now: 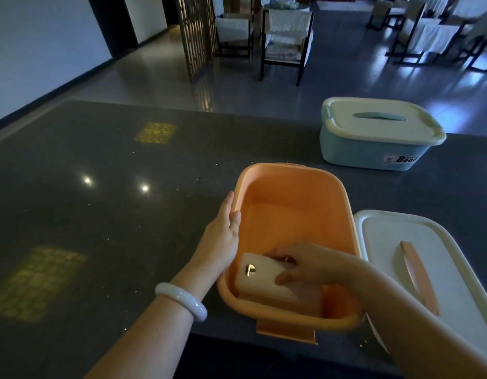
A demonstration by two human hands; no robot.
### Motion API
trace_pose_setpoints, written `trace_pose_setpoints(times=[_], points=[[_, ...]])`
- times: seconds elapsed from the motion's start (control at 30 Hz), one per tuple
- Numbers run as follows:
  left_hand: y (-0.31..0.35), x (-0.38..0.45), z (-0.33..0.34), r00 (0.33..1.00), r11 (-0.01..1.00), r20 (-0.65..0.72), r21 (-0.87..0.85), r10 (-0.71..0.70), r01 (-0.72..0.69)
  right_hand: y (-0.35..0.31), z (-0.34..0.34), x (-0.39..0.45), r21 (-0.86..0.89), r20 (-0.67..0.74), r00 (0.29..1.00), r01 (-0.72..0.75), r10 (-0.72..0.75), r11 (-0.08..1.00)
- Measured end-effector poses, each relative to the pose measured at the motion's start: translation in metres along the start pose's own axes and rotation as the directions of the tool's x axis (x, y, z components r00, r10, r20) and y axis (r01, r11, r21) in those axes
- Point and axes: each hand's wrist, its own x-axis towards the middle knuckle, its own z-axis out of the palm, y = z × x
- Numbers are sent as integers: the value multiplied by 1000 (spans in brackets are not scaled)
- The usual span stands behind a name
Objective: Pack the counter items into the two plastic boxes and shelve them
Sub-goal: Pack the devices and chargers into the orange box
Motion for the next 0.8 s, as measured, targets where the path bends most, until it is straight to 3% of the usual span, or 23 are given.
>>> trace_pose_setpoints(times=[0.8], points=[[2,0,2,999,999,-26,24,-41,41,-4,-10,-6,51,144,990,-15,7,999]])
